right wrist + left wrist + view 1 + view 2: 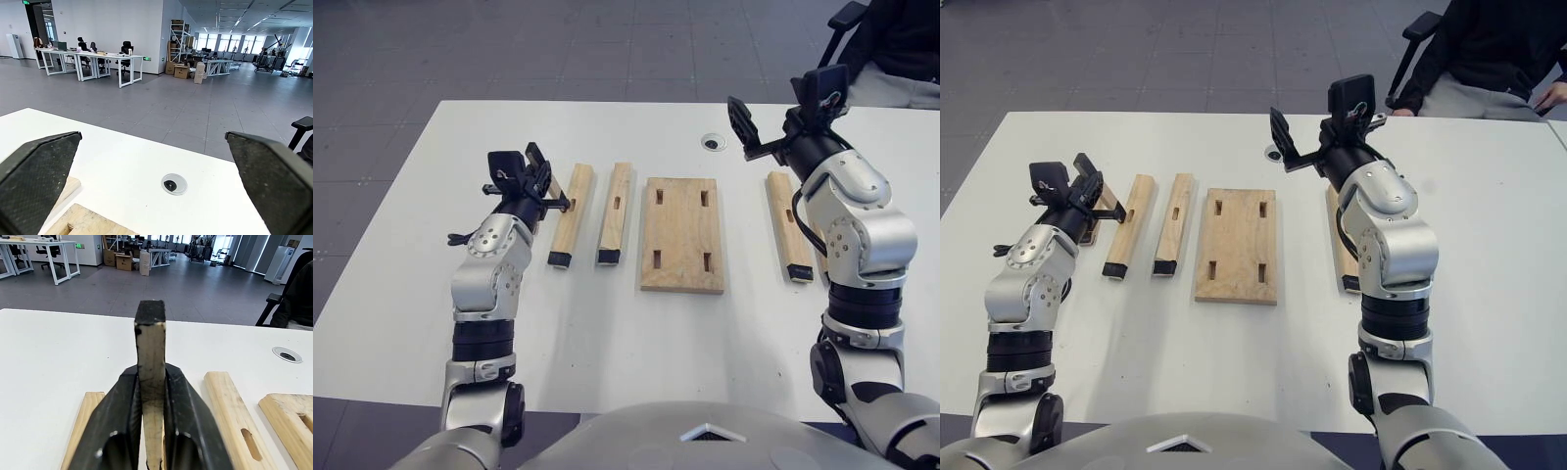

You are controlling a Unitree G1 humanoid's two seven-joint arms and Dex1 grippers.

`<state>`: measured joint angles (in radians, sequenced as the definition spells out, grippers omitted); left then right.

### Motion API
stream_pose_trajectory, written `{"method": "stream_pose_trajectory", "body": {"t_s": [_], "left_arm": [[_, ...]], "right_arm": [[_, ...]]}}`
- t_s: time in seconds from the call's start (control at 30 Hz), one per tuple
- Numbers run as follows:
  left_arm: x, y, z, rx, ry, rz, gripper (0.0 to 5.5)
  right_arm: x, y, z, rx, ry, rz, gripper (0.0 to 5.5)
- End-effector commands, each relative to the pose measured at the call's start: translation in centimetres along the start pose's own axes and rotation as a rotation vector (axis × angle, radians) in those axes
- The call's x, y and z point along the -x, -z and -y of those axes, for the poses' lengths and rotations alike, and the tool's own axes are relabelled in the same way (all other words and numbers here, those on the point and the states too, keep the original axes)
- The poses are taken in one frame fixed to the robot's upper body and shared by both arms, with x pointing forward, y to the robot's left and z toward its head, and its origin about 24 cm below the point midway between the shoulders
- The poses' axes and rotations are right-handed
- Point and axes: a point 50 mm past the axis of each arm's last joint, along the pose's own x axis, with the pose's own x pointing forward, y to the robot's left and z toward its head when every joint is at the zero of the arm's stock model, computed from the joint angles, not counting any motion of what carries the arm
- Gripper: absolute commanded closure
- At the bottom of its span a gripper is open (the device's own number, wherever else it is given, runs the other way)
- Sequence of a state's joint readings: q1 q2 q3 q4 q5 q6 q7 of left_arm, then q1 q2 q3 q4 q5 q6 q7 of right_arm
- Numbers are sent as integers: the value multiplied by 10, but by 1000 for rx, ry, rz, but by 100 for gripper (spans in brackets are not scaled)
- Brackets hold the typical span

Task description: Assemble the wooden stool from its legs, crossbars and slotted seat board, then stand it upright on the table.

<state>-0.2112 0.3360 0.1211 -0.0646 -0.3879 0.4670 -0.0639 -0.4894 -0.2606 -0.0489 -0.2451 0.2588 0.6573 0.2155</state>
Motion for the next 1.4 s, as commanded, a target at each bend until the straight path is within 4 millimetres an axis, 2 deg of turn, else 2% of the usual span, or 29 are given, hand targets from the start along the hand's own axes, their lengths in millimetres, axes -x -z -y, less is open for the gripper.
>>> {"method": "stream_pose_trajectory", "body": {"t_s": [0.03, 0.17, 0.37, 0.67, 0.87, 1.03, 1.13, 1.27, 1.4], "left_arm": [[0, -3, 2, -5, 14, -1, 508], [-1, -7, 3, -10, 20, 8, 508], [-5, 1, 4, 2, 20, -10, 508], [-11, 3, 12, 16, 36, -10, 508], [-4, 18, 8, -42, 19, -48, 508], [12, 57, 13, 12, 2, -129, 508], [18, 74, 15, 119, 2, -193, 508], [19, 86, 15, 129, 12, -255, 508], [20, 87, 17, 76, 22, -269, 508]], "right_arm": [[0, 2, -3, 0, -10, -12, 2], [-1, 2, -4, -1, -13, -12, 2], [-2, 0, -4, -4, -13, -3, 2], [-3, 1, -4, -4, -12, -4, 2], [-2, 0, -3, -1, -7, 0, 2], [-2, -1, -2, 4, -4, 5, 2], [-2, -3, -2, 5, -4, 6, 2], [-3, -4, -3, 5, -8, 7, 2], [-3, -4, -3, 5, -10, 9, 2]]}}
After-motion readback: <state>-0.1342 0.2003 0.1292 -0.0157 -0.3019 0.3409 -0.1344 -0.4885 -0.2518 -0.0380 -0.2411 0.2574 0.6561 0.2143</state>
